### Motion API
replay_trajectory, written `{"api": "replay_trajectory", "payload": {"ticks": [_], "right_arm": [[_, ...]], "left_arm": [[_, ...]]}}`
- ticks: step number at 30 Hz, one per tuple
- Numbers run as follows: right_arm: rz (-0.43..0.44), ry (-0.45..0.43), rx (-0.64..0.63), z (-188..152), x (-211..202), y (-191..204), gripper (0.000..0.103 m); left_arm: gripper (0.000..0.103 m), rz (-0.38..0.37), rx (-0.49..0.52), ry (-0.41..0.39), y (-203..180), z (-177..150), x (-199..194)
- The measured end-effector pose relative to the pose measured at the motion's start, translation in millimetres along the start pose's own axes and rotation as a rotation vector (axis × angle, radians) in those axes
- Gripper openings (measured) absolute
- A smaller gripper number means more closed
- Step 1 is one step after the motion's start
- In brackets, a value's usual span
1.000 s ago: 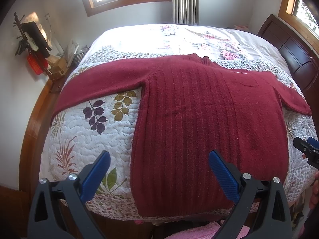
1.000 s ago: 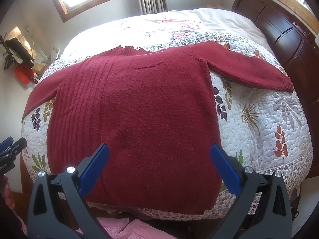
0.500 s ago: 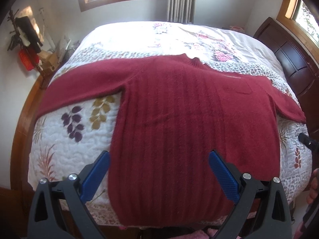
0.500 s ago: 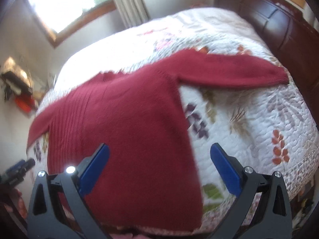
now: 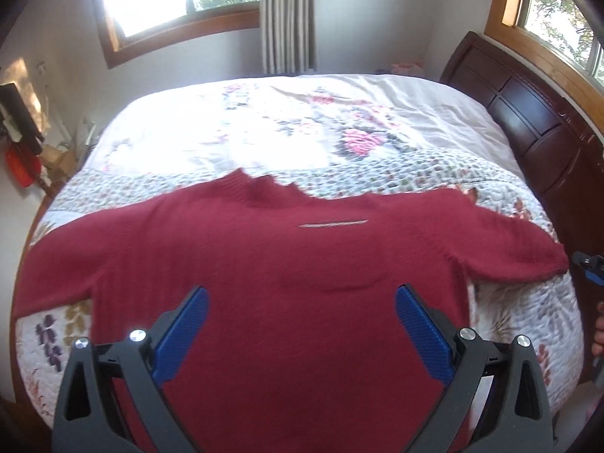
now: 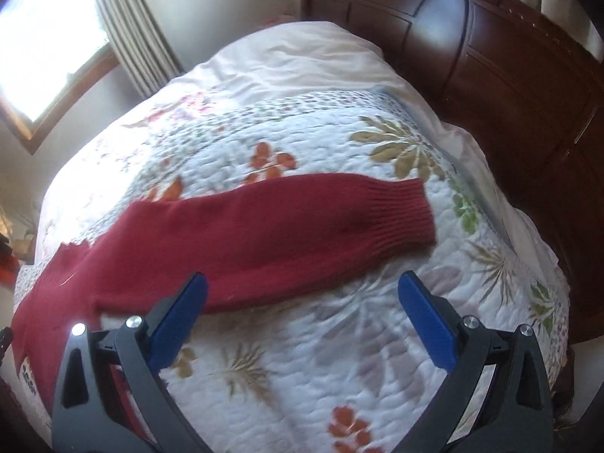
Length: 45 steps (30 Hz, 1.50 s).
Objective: Fold small clothes
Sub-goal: 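Reach the right tool to the sweater sleeve cuff and close on it, then carry the held sleeve across the sweater back with the right tool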
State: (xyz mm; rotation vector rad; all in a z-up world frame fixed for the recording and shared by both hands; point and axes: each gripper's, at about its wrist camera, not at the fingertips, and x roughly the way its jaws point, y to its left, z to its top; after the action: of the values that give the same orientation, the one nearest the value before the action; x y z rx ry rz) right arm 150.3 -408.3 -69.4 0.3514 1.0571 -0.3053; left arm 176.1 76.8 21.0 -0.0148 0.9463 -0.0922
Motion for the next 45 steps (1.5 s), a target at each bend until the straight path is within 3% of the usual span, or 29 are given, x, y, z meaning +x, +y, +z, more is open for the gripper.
{"api": "replay_trajectory", "payload": {"ticks": [5, 8, 12, 13, 14, 18, 20, 22, 24, 29, 33, 39, 45], "right_arm": [[-0.005, 0.102, 0.067, 38, 61, -62, 0.100], [-0.030, 0.143, 0.085, 47, 85, -84, 0.100], [0.003, 0.183, 0.093, 51, 103, -100, 0.099], [0.026, 0.198, 0.092, 50, 108, -102, 0.092], [0.045, 0.209, 0.091, 50, 111, -102, 0.078], [0.079, 0.206, 0.087, 50, 115, -97, 0.058], [0.095, 0.196, 0.073, 52, 109, -92, 0.023], [0.110, 0.176, 0.084, 55, 99, -91, 0.007], [0.148, 0.154, 0.107, 57, 90, -90, 0.007], [0.078, 0.132, 0.085, 60, 81, -75, 0.006], [0.162, 0.090, 0.063, 64, 57, -35, 0.006], [0.304, 0.040, -0.155, 66, 11, 93, 0.006], [0.440, 0.073, -0.319, 46, -1, 217, 0.006]], "left_arm": [[0.099, -0.031, 0.023, 0.029, -33, 12, 21], [0.099, -0.034, 0.013, 0.044, -39, 15, 30], [0.099, -0.015, 0.007, 0.053, -38, 16, 38], [0.099, -0.008, 0.004, 0.058, -35, 16, 39], [0.099, -0.003, -0.003, 0.063, -33, 16, 41], [0.099, -0.003, -0.037, 0.076, -23, 17, 45], [0.099, 0.001, -0.042, 0.078, -19, 18, 46], [0.099, 0.009, -0.036, 0.078, -16, 17, 45], [0.099, 0.016, -0.031, 0.076, -13, 16, 45], [0.099, 0.024, -0.046, 0.087, 6, 12, 44], [0.099, 0.045, -0.070, 0.086, 31, 7, 40], [0.099, 0.068, -0.138, 0.089, 76, 0, 33], [0.099, 0.090, -0.171, 0.079, 111, -8, 22]]}}
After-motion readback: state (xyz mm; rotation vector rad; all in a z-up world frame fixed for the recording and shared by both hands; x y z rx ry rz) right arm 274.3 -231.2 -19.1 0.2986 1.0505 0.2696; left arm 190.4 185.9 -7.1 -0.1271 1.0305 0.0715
